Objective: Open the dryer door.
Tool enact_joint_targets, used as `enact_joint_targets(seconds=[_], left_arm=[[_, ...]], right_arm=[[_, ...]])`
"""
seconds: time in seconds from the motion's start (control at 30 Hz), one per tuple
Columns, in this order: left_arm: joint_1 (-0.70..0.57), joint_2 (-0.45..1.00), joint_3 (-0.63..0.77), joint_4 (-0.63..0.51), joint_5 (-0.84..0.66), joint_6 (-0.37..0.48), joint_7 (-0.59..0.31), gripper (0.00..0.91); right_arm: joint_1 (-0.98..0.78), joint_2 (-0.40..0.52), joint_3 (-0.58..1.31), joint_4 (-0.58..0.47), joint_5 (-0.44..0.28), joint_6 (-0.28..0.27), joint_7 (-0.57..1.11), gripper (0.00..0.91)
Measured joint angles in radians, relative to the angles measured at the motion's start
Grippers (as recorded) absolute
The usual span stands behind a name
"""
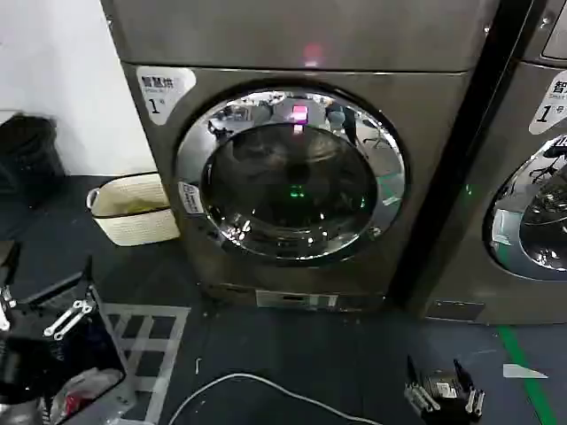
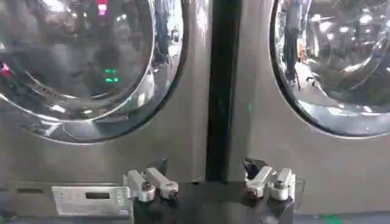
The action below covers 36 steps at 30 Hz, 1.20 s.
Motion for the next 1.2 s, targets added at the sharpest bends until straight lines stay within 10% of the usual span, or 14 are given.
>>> enact_joint_targets(seconds=[1.2], left_arm=[[0.027, -0.036, -0.028, -0.053, -0.035, 0.036, 0.029, 0.907]], right_arm=[[0.871, -0.456, -0.442, -0.288, 0.301, -0.016, -0.109, 0.907]])
